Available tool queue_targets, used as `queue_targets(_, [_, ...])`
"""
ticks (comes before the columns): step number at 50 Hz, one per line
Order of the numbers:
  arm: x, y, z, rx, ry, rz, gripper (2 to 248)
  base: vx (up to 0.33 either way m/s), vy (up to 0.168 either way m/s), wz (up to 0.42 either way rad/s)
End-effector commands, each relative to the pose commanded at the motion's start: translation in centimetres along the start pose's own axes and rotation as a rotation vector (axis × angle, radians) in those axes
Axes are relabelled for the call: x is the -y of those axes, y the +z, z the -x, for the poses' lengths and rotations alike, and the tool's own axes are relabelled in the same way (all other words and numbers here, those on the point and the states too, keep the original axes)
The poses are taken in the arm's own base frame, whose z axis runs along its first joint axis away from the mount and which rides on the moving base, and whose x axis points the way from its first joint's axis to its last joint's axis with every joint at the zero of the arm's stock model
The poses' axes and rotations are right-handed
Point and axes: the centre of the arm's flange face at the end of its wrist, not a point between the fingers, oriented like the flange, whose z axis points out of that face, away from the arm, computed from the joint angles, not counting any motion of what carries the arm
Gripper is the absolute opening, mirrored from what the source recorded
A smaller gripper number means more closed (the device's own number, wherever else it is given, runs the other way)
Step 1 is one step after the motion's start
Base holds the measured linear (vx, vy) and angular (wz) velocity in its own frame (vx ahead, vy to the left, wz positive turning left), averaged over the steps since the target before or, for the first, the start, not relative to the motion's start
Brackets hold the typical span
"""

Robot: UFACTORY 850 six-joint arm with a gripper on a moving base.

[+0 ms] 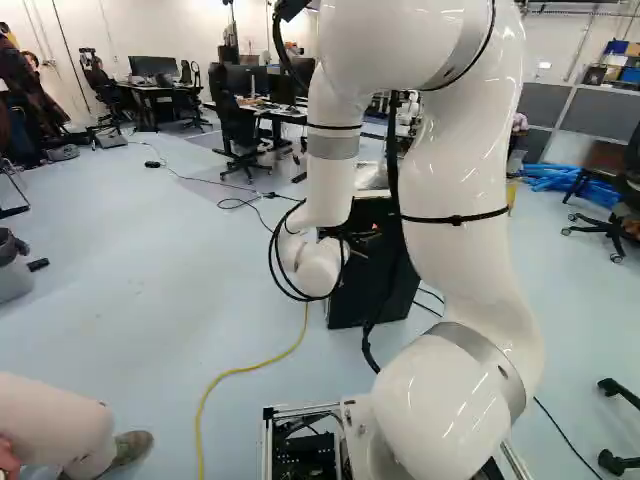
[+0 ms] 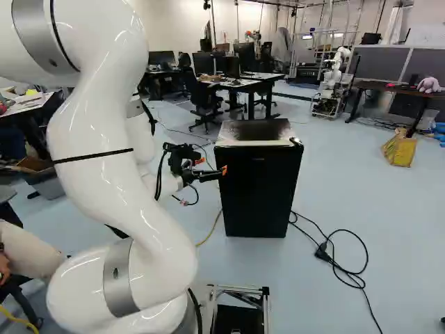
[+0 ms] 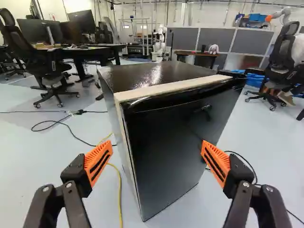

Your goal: Grab a drink from the fridge

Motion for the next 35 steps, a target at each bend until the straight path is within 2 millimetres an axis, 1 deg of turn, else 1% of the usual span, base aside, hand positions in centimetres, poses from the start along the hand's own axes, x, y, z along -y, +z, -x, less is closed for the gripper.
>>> queue_targets(35, [2.0, 0.5, 0.1, -0.015, 0.037, 0.08, 247, 0.0, 0.0, 0.0])
